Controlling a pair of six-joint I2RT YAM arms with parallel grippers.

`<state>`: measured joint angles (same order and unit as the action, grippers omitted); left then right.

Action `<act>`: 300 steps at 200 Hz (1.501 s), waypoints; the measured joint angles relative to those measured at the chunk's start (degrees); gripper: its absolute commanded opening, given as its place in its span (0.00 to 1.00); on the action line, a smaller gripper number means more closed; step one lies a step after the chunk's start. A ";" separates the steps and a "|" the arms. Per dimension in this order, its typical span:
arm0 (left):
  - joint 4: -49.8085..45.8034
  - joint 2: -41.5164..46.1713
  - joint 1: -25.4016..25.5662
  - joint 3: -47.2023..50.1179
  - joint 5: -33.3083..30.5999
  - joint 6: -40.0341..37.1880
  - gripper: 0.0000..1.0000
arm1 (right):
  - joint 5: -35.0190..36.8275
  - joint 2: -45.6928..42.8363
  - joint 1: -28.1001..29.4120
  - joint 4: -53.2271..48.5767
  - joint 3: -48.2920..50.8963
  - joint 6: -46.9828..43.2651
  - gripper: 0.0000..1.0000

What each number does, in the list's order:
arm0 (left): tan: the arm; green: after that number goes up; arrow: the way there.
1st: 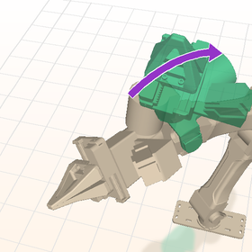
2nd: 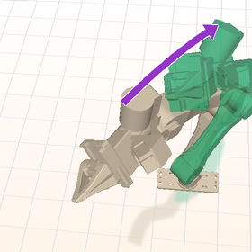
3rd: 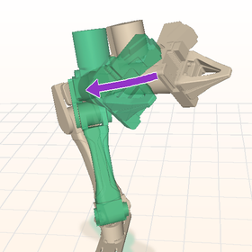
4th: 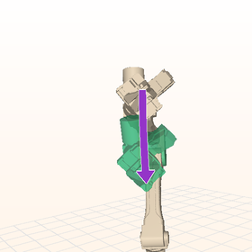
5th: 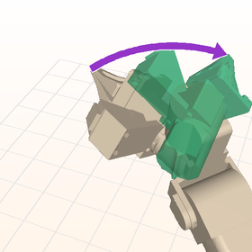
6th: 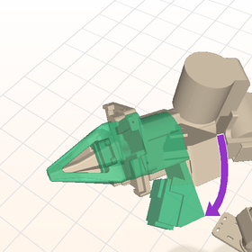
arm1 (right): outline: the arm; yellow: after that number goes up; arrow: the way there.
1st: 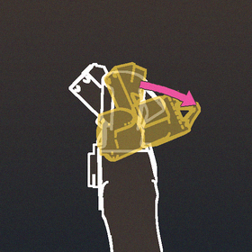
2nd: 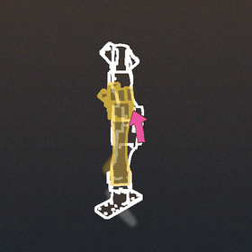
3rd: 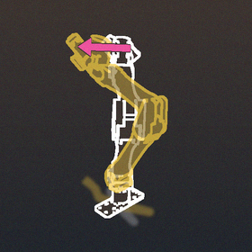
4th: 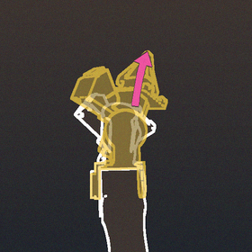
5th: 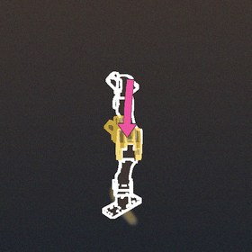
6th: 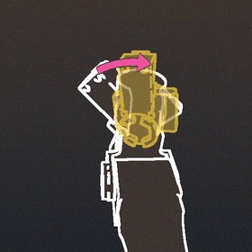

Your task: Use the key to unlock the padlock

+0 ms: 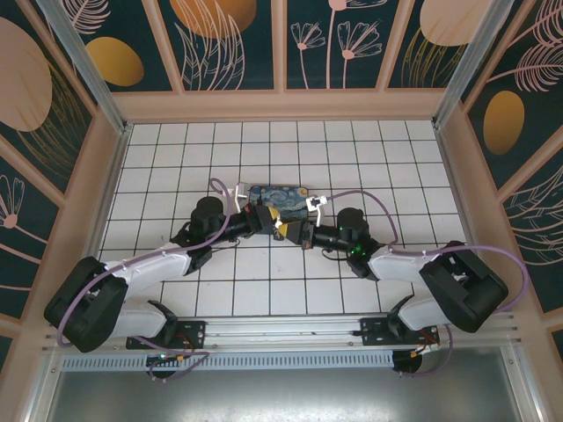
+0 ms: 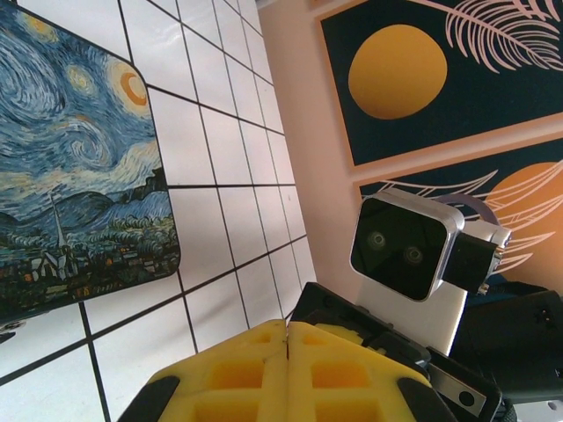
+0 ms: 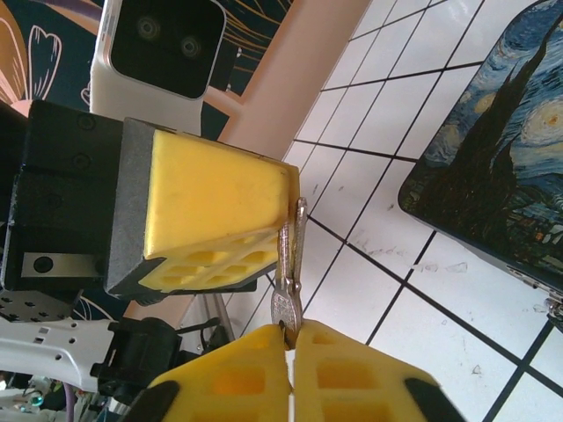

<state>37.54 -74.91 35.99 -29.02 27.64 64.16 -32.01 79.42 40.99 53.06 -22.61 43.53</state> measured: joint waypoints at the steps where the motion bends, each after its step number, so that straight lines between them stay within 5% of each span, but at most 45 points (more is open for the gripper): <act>1: 0.00 0.00 0.00 0.00 -0.04 0.00 0.00 | 0.00 0.02 0.00 0.09 0.00 0.15 0.02; 31: -0.15 0.83 0.00 0.42 -0.72 0.20 0.24 | 0.13 0.26 0.04 0.66 0.00 0.44 0.00; 163: -1.51 1.57 0.00 0.42 -0.37 -1.16 0.21 | -0.02 0.26 0.11 -1.01 -0.66 -0.11 0.00; 227: -1.90 1.22 0.00 0.42 0.35 -1.92 0.08 | -0.66 0.92 0.70 -1.05 -1.40 -0.15 0.00; 268: -2.03 1.09 -0.04 0.42 0.37 -2.34 0.26 | -0.66 0.92 0.70 -1.46 -1.42 -0.15 0.00; 300: -2.38 1.27 -0.04 0.42 0.17 -2.45 0.26 | -0.66 0.92 0.70 -1.84 -1.42 -0.15 0.00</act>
<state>35.16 -73.65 35.94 -28.60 27.81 61.71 -32.67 80.34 41.69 51.22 -24.03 43.38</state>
